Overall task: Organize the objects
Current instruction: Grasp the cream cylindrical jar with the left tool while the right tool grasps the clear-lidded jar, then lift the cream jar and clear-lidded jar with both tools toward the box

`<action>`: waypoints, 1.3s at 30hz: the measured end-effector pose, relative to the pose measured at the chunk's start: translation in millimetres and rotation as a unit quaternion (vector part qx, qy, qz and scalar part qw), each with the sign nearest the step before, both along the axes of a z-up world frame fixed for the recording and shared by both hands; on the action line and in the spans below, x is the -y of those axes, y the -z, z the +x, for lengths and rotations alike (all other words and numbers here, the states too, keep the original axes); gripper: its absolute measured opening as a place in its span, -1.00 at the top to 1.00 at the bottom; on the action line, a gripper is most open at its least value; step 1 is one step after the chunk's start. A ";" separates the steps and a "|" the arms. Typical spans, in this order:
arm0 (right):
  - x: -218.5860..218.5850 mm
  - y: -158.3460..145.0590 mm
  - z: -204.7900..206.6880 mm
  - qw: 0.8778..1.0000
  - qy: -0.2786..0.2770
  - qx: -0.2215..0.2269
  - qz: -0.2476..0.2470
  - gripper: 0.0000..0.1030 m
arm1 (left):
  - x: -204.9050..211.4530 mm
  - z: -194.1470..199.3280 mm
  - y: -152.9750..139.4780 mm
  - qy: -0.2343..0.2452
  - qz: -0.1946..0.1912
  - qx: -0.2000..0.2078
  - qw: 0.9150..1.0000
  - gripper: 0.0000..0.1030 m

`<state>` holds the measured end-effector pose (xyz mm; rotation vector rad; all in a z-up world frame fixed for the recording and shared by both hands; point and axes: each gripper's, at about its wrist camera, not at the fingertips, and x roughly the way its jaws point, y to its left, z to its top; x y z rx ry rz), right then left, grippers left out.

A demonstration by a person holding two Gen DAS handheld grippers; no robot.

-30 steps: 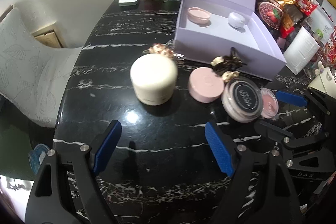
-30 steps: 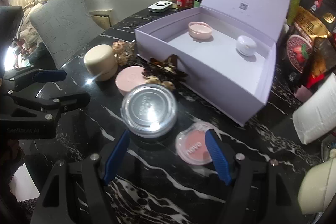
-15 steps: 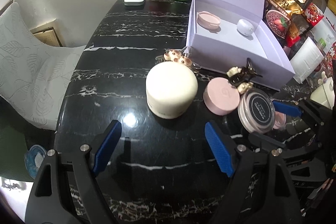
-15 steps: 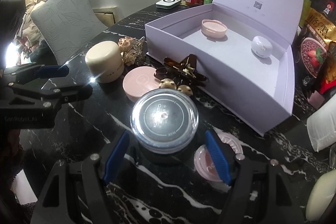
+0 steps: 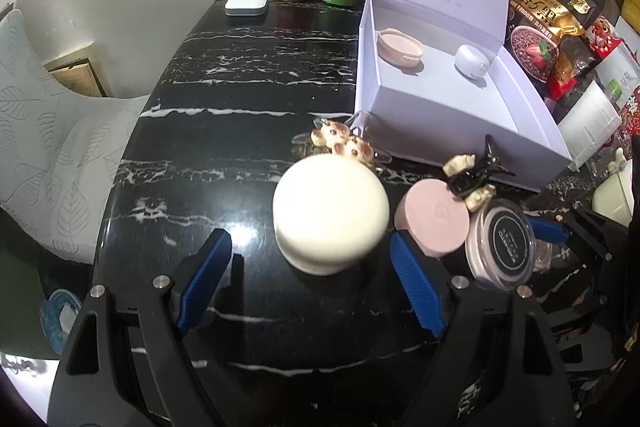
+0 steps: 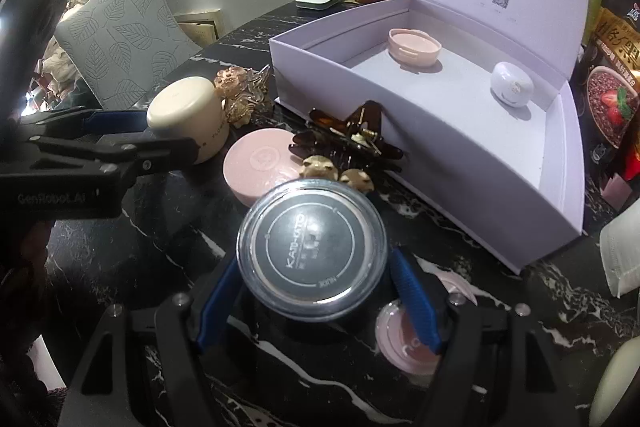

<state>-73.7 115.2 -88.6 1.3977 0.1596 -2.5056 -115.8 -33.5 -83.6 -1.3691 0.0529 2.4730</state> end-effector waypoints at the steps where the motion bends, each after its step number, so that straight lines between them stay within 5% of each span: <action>1: 0.1 0.7 -1.1 1.000 0.000 0.001 0.000 -0.46 | -0.6 -1.8 0.6 0.002 0.002 0.001 1.000 -0.57; 14: 2.5 2.0 -7.4 1.000 -0.010 -0.003 -0.002 -0.46 | -8.5 -13.9 3.4 0.013 -0.001 -0.006 1.000 -0.47; 20: 2.9 2.0 -8.0 1.000 -0.012 -0.007 -0.003 -0.46 | -9.3 -16.0 6.1 0.017 0.013 -0.004 1.000 -0.08; 39: 6.1 -0.6 8.4 0.999 -0.032 -0.010 -0.002 -0.34 | -9.4 9.6 4.0 0.022 -0.001 -0.001 1.000 -0.07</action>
